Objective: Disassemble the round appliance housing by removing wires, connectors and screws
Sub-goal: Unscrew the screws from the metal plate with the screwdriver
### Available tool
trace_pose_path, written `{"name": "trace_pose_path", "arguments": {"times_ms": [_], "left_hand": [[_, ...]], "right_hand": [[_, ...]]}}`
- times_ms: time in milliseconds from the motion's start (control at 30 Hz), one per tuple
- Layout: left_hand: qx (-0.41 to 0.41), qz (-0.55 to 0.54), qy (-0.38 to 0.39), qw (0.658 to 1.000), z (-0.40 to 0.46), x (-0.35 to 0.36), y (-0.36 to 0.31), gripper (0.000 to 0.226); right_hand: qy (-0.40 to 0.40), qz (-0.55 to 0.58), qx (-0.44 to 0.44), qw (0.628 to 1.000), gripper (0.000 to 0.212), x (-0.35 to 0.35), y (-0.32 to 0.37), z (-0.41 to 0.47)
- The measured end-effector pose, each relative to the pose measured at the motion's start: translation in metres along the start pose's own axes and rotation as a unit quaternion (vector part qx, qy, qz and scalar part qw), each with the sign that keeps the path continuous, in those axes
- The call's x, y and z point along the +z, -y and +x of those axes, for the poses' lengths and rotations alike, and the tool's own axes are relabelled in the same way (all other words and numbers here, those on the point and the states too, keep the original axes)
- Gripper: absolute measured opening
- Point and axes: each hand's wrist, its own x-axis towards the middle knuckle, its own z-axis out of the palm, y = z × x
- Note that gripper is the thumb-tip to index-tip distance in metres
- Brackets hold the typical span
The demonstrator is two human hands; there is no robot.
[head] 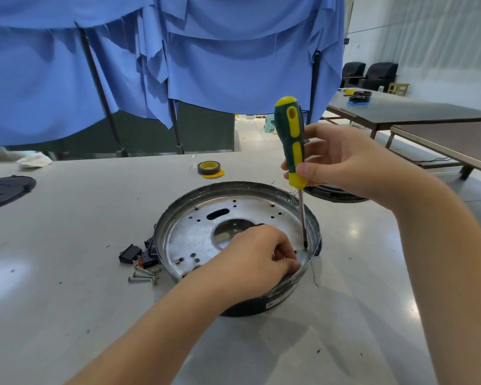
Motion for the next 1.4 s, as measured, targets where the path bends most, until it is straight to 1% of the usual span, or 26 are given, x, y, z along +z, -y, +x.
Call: {"name": "trace_pose_path", "arguments": {"times_ms": [233,600,700,967,1133,1200,1300,1400], "left_hand": [[0.001,0.001,-0.003,1.0,-0.001,0.0,-0.001,0.009],[0.014,-0.022,-0.004,1.0,-0.002,-0.002,-0.001,0.012],[0.007,-0.056,-0.004,0.998,-0.001,-0.005,-0.001,0.014],[0.0,-0.158,-0.001,0.987,0.0,-0.018,0.003,0.008],[-0.007,-0.176,-0.033,0.984,0.0,-0.017,0.004,0.004],[0.005,-0.185,-0.051,0.981,0.0,-0.016,0.002,0.002],[0.02,-0.212,-0.081,0.974,-0.002,-0.021,-0.001,0.005],[0.031,-0.208,-0.083,0.974,-0.005,-0.034,-0.002,0.007]], "right_hand": [[-0.007,-0.036,0.005,0.999,0.039,0.001,0.001,0.0],[-0.006,-0.037,0.01,0.999,0.038,0.0,0.0,0.0],[-0.01,-0.046,0.011,0.999,0.039,-0.001,0.0,0.0],[-0.009,-0.052,0.011,0.999,0.042,0.0,0.004,-0.001],[-0.006,-0.045,0.01,0.999,0.042,0.002,0.004,-0.001],[-0.006,-0.043,0.01,0.999,0.042,0.003,0.004,-0.001],[-0.004,-0.039,0.009,0.999,0.042,0.003,0.003,0.0],[-0.001,-0.033,0.003,0.999,0.041,0.003,0.002,0.0]]}}
